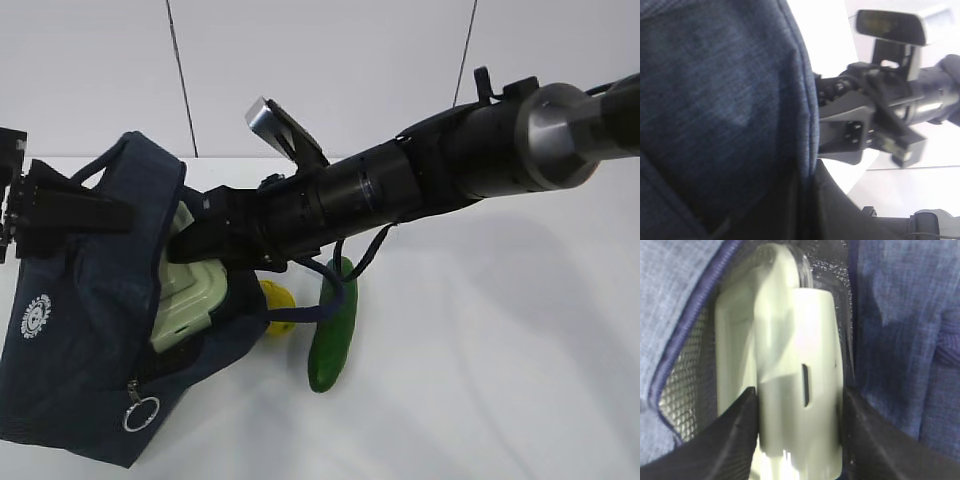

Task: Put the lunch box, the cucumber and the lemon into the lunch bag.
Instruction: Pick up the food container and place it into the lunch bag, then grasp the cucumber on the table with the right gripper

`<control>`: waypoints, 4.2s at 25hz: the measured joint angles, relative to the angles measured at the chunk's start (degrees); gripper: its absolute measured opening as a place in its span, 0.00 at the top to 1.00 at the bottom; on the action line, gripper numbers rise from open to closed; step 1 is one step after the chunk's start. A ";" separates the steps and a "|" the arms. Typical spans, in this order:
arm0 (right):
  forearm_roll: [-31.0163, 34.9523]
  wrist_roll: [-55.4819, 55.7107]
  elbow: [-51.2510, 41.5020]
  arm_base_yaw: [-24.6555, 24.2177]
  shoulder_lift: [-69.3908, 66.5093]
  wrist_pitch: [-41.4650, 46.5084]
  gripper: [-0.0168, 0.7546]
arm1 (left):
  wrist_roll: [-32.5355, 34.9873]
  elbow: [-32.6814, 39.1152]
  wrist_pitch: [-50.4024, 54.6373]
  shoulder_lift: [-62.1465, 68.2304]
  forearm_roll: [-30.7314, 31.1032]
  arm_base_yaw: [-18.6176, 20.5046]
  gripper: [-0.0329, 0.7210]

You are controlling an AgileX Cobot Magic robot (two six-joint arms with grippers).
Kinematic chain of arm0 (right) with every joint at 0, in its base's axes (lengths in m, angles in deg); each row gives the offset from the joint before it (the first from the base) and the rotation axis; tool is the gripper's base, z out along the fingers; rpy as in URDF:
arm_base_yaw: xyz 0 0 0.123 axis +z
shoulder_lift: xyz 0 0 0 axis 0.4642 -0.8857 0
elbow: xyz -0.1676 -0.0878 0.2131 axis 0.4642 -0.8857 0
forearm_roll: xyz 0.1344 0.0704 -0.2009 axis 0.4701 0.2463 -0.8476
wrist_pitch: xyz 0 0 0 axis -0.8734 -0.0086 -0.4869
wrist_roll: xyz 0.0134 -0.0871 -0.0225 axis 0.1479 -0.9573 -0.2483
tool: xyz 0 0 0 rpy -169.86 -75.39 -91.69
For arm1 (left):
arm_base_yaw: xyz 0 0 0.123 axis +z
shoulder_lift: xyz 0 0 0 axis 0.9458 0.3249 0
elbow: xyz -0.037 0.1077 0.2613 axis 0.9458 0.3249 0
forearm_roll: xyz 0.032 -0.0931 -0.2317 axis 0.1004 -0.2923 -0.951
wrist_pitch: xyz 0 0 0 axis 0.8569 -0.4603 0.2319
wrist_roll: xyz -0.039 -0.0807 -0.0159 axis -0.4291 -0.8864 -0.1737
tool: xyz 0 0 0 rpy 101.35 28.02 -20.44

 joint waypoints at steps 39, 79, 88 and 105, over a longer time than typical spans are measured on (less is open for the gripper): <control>1.57 0.05 0.22 -8.69 -1.78 18.35 0.49 | 0.13 0.00 1.41 0.11 0.00 0.00 0.94; -49.55 36.55 7.15 -9.49 9.37 15.47 0.49 | -10.38 -0.25 4.52 -1.17 24.62 14.87 0.95; -66.75 56.21 9.15 -3.16 9.39 14.11 0.49 | -13.48 -0.50 4.52 -4.75 27.77 15.00 0.95; -79.96 82.03 11.23 -0.10 0.05 8.74 0.49 | -14.16 -0.50 4.52 -5.97 28.23 15.00 0.95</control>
